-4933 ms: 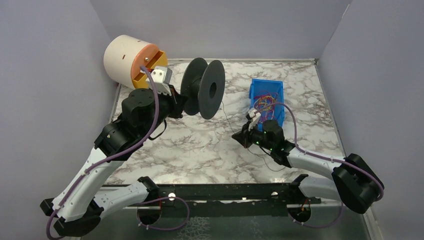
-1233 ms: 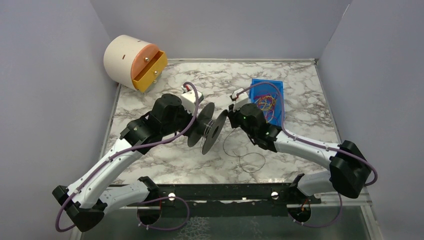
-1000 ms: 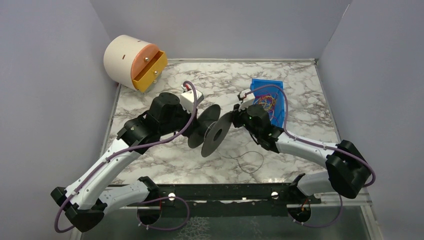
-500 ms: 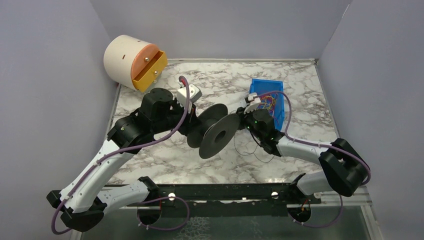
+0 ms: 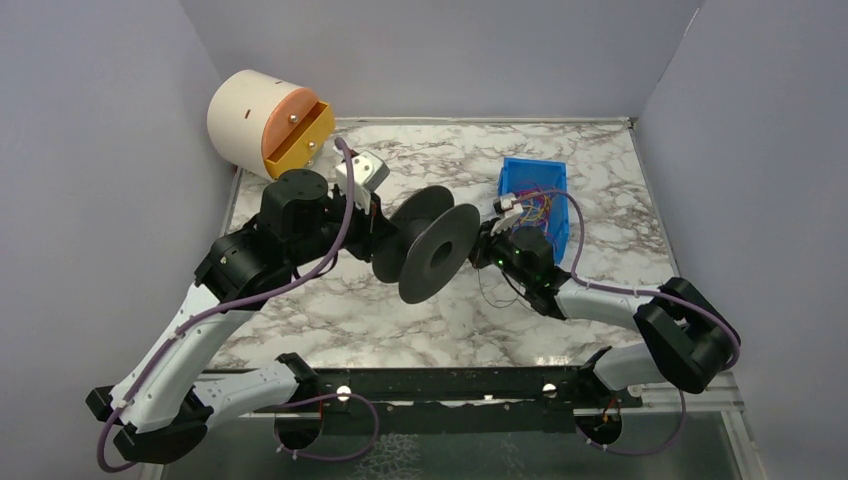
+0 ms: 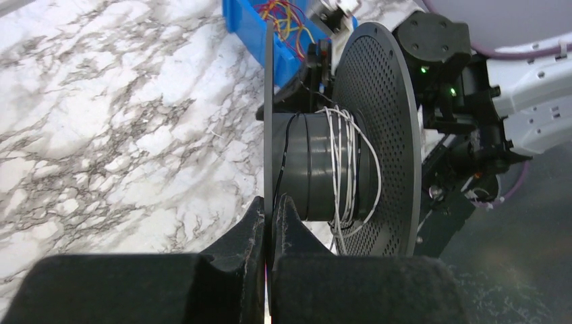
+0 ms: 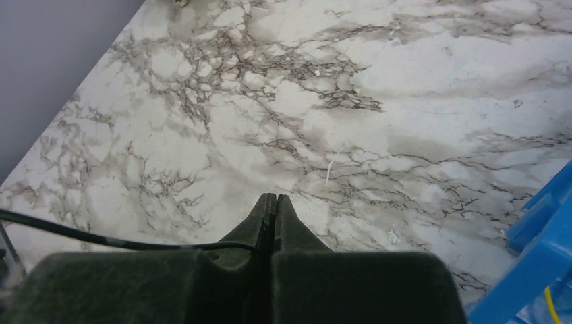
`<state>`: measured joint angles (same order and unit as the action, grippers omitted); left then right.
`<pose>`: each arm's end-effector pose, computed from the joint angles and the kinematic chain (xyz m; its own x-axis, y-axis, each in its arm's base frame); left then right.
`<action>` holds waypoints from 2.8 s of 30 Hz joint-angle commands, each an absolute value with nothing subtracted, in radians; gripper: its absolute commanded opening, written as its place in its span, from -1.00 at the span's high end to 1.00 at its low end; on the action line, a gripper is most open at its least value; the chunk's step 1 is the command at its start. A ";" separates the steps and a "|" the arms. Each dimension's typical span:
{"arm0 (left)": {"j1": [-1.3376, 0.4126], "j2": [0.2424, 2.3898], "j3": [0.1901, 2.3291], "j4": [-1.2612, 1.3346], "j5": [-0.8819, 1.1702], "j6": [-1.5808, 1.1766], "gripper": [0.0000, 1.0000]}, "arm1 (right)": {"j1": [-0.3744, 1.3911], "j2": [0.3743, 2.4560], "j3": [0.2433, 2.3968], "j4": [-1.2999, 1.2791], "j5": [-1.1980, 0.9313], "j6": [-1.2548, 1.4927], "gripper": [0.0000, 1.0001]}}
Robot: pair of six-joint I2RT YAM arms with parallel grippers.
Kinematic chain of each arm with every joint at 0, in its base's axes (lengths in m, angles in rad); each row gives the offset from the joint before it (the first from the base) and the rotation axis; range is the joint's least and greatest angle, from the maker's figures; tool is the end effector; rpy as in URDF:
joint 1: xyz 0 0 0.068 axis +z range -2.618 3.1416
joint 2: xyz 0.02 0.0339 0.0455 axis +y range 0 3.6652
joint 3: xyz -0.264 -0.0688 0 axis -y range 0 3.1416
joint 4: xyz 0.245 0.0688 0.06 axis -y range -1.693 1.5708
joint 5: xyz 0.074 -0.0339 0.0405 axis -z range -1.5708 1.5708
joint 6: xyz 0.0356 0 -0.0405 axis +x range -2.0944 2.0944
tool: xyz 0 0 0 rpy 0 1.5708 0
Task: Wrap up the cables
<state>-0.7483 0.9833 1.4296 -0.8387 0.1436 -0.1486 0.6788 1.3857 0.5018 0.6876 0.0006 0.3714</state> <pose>0.1209 -0.1192 0.4513 -0.3912 0.1633 -0.9057 0.7203 0.6669 -0.1909 0.2185 0.1762 0.2002 -0.3692 0.1685 -0.9140 -0.5295 0.7700 0.3558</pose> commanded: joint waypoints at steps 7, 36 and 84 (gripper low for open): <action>-0.750 0.926 1.428 -0.639 -0.192 -0.292 1.00 | 0.679 1.361 0.418 0.711 -0.151 0.423 0.98; -0.750 0.964 1.175 -0.265 -0.480 -0.453 1.00 | 1.184 1.306 0.623 0.192 0.197 0.426 0.98; -0.860 0.994 1.049 -0.614 -0.183 -0.119 1.00 | 1.044 1.308 1.313 -0.388 0.416 -0.189 0.98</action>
